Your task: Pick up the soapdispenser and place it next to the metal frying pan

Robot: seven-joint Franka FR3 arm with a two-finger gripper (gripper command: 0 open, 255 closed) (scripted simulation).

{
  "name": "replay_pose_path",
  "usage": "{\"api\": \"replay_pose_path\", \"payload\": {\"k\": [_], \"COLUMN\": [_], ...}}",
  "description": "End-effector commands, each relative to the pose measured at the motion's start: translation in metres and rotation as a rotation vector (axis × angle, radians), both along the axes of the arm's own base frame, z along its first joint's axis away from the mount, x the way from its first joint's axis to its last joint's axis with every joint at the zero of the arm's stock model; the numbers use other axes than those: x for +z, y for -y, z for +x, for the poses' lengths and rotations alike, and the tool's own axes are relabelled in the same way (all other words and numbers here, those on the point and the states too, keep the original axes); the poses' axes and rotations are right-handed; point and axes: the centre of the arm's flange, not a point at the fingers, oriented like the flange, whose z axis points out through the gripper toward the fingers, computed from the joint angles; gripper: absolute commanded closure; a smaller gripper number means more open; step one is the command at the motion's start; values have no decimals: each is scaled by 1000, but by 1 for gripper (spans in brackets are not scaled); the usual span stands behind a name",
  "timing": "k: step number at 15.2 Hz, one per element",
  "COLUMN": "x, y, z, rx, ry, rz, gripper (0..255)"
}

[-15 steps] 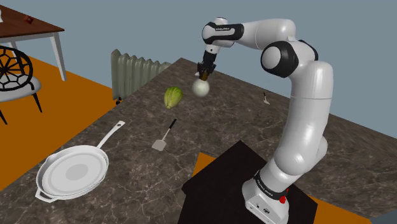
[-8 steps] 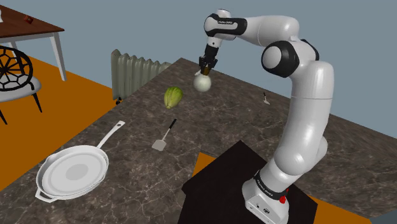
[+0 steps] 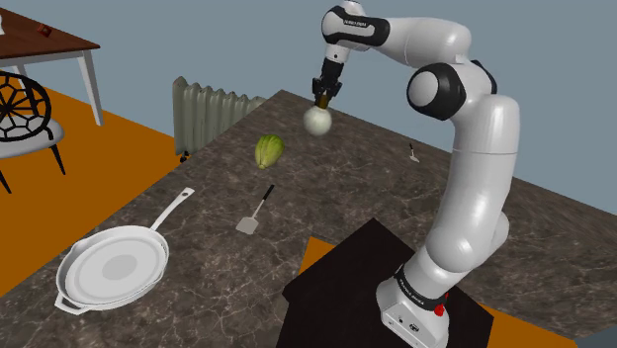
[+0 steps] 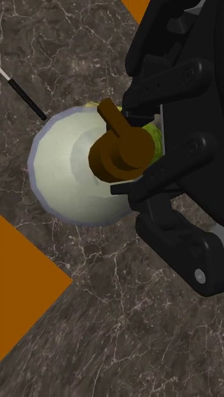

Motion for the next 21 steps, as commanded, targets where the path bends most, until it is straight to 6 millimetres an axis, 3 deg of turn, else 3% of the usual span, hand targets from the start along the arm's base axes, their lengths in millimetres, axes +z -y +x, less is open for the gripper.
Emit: {"api": "replay_pose_path", "payload": {"k": [1,21], "x": [5,6], "y": [-13,-274], "z": [-2,-43], "rx": [0,0], "ry": [0,0], "rz": [0,0], "gripper": [255,255]}}
